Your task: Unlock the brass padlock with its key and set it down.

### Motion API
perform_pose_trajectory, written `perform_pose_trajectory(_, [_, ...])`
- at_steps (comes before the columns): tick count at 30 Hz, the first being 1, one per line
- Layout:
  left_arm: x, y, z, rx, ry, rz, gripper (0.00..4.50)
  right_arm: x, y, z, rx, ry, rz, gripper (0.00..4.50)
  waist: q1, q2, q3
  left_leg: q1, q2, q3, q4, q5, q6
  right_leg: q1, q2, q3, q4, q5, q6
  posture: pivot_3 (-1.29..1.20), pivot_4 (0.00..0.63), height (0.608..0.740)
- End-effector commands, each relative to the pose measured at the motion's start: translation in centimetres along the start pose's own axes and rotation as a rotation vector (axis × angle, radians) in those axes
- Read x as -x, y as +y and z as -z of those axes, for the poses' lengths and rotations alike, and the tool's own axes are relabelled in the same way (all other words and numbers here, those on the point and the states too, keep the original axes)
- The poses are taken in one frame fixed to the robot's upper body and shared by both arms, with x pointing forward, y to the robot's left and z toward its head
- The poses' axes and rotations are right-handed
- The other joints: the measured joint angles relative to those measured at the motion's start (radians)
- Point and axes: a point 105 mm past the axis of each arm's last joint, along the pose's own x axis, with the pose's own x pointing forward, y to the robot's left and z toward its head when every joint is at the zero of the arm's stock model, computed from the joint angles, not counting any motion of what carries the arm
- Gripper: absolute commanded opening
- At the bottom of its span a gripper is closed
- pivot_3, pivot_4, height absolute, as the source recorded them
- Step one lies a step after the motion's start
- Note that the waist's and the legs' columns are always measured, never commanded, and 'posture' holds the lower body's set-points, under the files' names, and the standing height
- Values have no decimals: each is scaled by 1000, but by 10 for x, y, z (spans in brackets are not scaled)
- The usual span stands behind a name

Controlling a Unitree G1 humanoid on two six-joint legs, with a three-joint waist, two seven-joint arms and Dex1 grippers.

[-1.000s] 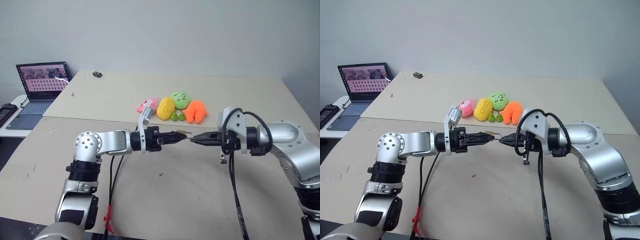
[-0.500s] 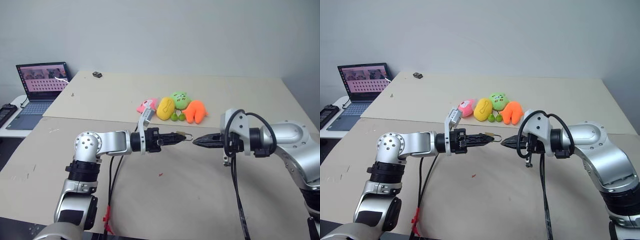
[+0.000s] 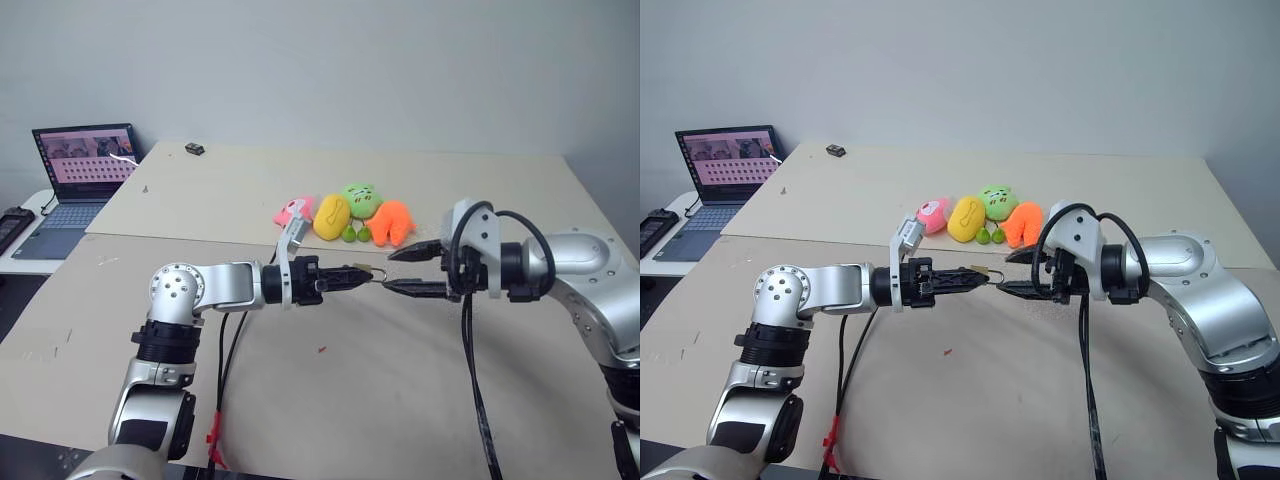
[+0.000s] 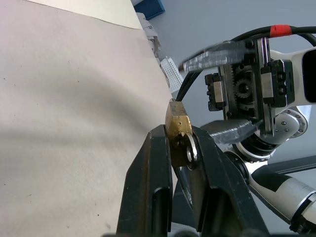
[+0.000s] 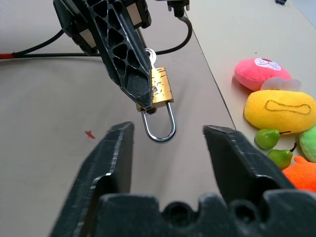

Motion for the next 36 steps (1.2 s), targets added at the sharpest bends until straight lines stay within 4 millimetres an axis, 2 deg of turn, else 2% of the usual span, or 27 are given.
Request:
perform_pose_trajectory(1, [0,-9,-4,-30,-9,31,75,4,-4,-10,26,-28,26,2796,0,0,0,0,0,0,0,0,0,0,0,0,0,0,0,0,150,644])
perform_pose_trajectory(6, [0,-11,-4,-36,-8,33,75,1,-6,-7,1,-44,32,2796,0,0,0,0,0,0,0,0,0,0,0,0,0,0,0,0,150,644])
perform_pose_trajectory(9, [-2,-20,-3,-84,17,43,75,0,-5,-5,-20,-47,21,2796,0,0,0,0,0,0,0,0,0,0,0,0,0,0,0,0,150,644])
perform_pose_trajectory(14, [0,-20,14,-260,137,-34,75,2,0,-3,-45,-41,-16,2796,-1,0,0,0,0,0,-1,0,-1,0,0,0,-1,0,0,0,150,644])
perform_pose_trajectory(21, [7,-24,27,-533,180,-4,75,13,27,-2,-162,-10,-175,2796,0,2,2,1,-1,0,-8,4,-7,0,1,1,-4,0,0,0,150,644])
perform_pose_trajectory(25, [6,-25,21,-630,121,34,75,18,37,-5,-220,-12,-243,2796,0,2,2,1,-1,0,-9,4,-7,1,2,2,-6,0,0,0,150,644])
perform_pose_trajectory(30, [7,-19,22,-817,113,62,75,17,38,-10,-256,-36,-260,2796,-1,3,2,0,-1,0,-9,3,-6,2,4,5,-8,0,0,0,150,644])
perform_pose_trajectory(36, [6,-21,26,-988,163,145,75,11,33,-5,-271,-26,-241,2796,0,3,3,0,-1,0,-9,3,-5,2,5,5,-8,0,0,0,150,644])
